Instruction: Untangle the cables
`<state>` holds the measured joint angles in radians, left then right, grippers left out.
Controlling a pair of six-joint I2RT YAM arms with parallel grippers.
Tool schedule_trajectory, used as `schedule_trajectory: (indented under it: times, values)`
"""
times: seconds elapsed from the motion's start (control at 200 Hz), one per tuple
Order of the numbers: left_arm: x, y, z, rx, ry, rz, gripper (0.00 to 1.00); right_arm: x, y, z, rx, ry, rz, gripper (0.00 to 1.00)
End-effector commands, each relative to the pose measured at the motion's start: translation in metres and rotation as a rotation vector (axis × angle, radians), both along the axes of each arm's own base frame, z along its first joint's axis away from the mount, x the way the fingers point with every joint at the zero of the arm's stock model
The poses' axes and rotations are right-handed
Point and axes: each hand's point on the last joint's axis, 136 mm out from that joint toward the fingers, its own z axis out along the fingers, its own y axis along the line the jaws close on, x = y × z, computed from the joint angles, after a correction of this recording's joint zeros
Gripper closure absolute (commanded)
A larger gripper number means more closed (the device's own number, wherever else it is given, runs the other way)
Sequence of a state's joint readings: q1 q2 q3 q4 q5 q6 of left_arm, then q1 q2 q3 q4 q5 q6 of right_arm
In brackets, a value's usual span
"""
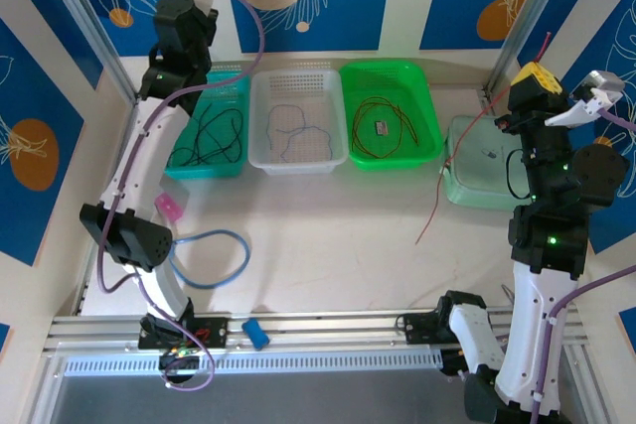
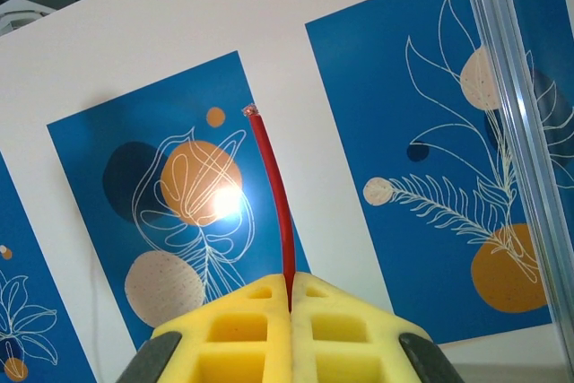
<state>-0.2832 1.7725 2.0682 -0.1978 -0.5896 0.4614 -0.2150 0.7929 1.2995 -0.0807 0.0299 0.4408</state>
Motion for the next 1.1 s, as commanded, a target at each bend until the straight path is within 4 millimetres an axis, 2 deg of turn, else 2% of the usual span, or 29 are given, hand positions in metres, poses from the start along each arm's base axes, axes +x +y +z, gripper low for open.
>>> schedule_trajectory:
  times: [0.0, 0.155, 0.31, 0.62, 0.845, 1.095]
  values:
    - [-0.008, 0.011, 0.007, -0.037, -0.026, 0.036, 1.00, -0.011, 0.001, 0.013, -0.019, -0.036, -0.018, 1.00]
    - [-0.004, 0.004, -0.017, -0.039, 0.036, 0.073, 1.00, -0.008, 0.002, 0.013, 0.002, -0.036, 0.003, 1.00]
    - [0.001, -0.006, -0.052, 0.007, 0.075, 0.121, 1.00, -0.007, 0.002, 0.012, 0.001, -0.033, 0.003, 1.00]
    - [-0.007, -0.021, -0.107, -0.068, 0.130, 0.126, 1.00, -0.011, 0.002, 0.014, -0.019, -0.036, -0.011, 1.00]
    - [-0.020, -0.011, -0.151, -0.113, 0.172, 0.177, 1.00, -0.013, 0.002, 0.012, -0.035, -0.032, -0.020, 1.00]
    - [-0.037, -0.007, -0.209, -0.224, 0.273, 0.198, 1.00, -0.013, 0.004, 0.009, -0.027, -0.027, -0.010, 1.00]
